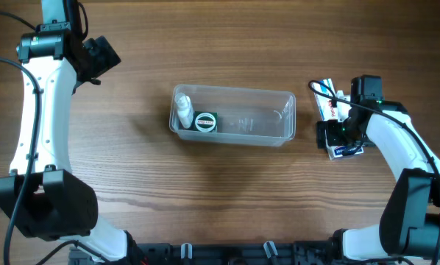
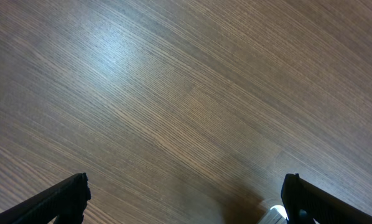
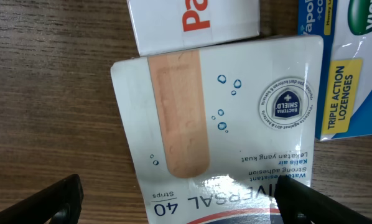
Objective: Pack container
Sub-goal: 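Move the right gripper over the Hansaplast box on the right, then lower the right gripper and grasp the white Hansaplast box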
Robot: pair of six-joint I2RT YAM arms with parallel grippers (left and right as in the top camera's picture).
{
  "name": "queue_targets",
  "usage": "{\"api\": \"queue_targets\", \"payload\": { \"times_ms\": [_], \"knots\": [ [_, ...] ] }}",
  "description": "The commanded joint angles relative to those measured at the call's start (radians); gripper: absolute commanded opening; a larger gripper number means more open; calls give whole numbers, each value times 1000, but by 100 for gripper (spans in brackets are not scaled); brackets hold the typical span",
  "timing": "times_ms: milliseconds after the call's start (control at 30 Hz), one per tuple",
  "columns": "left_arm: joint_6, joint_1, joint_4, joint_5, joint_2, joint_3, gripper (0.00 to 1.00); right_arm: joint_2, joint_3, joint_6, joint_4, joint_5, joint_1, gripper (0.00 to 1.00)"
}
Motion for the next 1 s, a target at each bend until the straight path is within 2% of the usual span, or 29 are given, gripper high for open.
{"api": "queue_targets", "payload": {
  "times_ms": [0, 167, 267, 533, 667, 833, 967],
  "knots": [
    [-20, 5, 0, 8, -21, 10, 100, 27, 19, -2, -5, -49, 1, 100],
    [-20, 5, 0, 8, -21, 10, 100, -38, 111, 7, -122, -39, 1, 100],
    [-21, 5, 0, 8, -21, 10, 100, -115, 146, 9, -182, 54, 0, 100],
    [-20, 5, 0, 8, -21, 10, 100, -98, 101, 23, -105, 56, -9, 100],
    [-21, 5, 0, 8, -21, 10, 100, -63, 86, -55, -92, 79, -11, 100],
    [-20, 5, 0, 8, -21, 10, 100, -60, 82, -40, -88, 80, -32, 100],
    [-20, 5, 0, 8, -21, 10, 100, -55, 48, -60, -53, 16, -36, 100]
  ]
}}
